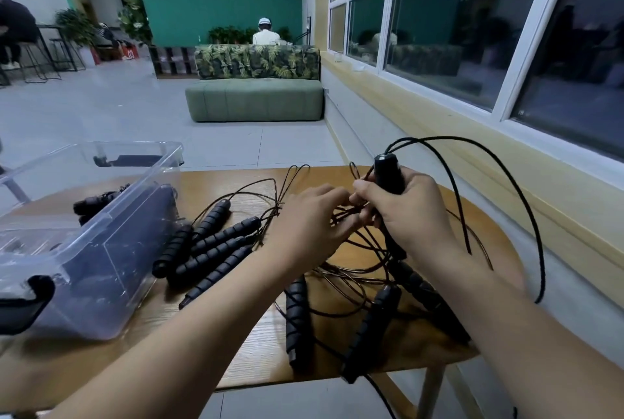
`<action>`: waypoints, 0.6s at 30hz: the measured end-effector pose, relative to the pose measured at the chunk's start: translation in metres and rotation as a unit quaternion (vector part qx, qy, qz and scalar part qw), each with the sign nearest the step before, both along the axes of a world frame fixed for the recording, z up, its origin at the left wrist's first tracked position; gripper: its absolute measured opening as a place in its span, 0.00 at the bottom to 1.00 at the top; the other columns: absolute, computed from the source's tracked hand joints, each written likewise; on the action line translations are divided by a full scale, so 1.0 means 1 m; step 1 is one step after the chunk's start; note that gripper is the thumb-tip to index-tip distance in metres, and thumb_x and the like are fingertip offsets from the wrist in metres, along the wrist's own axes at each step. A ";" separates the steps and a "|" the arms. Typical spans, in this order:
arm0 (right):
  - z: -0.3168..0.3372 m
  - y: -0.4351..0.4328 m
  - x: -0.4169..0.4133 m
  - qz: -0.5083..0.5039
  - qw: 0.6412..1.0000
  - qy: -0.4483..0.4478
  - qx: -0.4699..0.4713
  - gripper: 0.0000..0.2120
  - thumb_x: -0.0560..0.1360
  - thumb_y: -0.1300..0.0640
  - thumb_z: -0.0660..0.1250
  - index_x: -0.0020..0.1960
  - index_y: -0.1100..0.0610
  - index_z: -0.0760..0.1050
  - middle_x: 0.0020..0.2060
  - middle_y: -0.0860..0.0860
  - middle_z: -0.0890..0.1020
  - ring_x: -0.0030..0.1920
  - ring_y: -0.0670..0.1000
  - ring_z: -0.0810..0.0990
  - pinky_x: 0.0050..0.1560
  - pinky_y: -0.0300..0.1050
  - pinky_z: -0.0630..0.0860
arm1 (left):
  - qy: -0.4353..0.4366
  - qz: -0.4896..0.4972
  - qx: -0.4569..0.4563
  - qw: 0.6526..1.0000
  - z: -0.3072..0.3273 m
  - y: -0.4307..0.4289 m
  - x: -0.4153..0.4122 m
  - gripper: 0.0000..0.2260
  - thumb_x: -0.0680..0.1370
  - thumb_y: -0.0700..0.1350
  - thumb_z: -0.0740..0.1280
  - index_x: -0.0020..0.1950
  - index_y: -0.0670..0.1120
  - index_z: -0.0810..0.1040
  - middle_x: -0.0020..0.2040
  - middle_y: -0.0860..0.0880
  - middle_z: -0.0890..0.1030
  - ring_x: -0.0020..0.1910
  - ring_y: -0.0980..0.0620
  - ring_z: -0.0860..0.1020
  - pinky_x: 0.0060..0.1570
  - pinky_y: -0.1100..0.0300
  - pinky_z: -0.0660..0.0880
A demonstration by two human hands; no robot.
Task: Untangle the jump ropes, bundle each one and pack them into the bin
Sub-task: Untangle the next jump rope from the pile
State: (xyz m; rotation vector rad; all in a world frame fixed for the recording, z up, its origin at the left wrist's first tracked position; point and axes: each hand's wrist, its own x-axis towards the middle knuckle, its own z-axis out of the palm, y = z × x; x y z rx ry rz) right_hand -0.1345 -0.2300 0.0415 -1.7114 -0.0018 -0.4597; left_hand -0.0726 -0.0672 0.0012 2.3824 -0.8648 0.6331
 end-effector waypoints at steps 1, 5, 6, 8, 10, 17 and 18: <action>0.000 -0.002 0.001 -0.001 1.000 0.004 0.012 0.03 0.80 0.58 0.75 0.48 0.58 0.84 0.41 0.55 0.89 0.36 0.53 0.84 0.38 0.48 0.80 | 0.020 0.014 0.029 0.999 -0.001 0.000 -0.002 0.21 0.79 0.71 0.62 0.61 0.58 0.78 0.53 0.57 0.81 0.54 0.52 0.78 0.55 0.45 0.77; 0.003 -0.008 0.006 -0.016 0.998 0.004 0.060 0.04 0.81 0.57 0.74 0.52 0.58 0.84 0.44 0.54 0.90 0.39 0.52 0.86 0.44 0.51 0.79 | 0.021 0.071 0.011 0.997 -0.004 -0.008 -0.014 0.33 0.73 0.72 0.66 0.73 0.57 0.70 0.70 0.54 0.72 0.69 0.49 0.69 0.66 0.48 0.69; 0.004 -0.008 0.010 -0.019 0.997 0.003 0.071 0.05 0.81 0.56 0.74 0.53 0.58 0.84 0.45 0.54 0.90 0.40 0.51 0.86 0.44 0.50 0.78 | -0.014 0.079 -0.015 0.997 -0.002 -0.010 -0.017 0.31 0.73 0.69 0.70 0.71 0.55 0.71 0.68 0.52 0.72 0.67 0.47 0.69 0.63 0.48 0.69; 0.010 -0.006 0.018 -0.022 0.996 0.005 0.092 0.06 0.81 0.56 0.74 0.52 0.60 0.84 0.45 0.55 0.90 0.40 0.50 0.85 0.45 0.51 0.79 | -0.085 0.064 -0.028 0.994 0.000 -0.014 -0.025 0.23 0.74 0.62 0.73 0.62 0.51 0.74 0.61 0.51 0.72 0.61 0.46 0.71 0.57 0.49 0.72; 0.019 -0.003 0.030 -0.016 0.994 0.011 0.111 0.05 0.80 0.57 0.75 0.51 0.60 0.83 0.44 0.56 0.90 0.38 0.51 0.84 0.46 0.52 0.79 | -0.122 0.035 0.012 0.992 0.000 -0.016 -0.030 0.16 0.76 0.60 0.72 0.56 0.51 0.76 0.58 0.52 0.74 0.60 0.46 0.72 0.56 0.47 0.73; 0.061 0.007 0.057 0.005 0.997 0.025 0.077 0.05 0.80 0.59 0.73 0.54 0.60 0.81 0.44 0.55 0.90 0.38 0.50 0.85 0.37 0.44 0.77 | -0.072 0.052 0.124 0.988 -0.006 -0.007 -0.029 0.37 0.70 0.81 0.61 0.72 0.61 0.72 0.76 0.54 0.67 0.82 0.46 0.56 0.79 0.39 0.53; 0.068 0.008 0.060 0.006 0.997 0.019 0.076 0.04 0.80 0.60 0.73 0.53 0.61 0.81 0.43 0.56 0.90 0.37 0.50 0.84 0.36 0.43 0.76 | -0.067 0.055 0.131 0.988 -0.005 -0.007 -0.031 0.39 0.70 0.83 0.59 0.74 0.63 0.70 0.79 0.54 0.64 0.84 0.45 0.52 0.81 0.37 0.48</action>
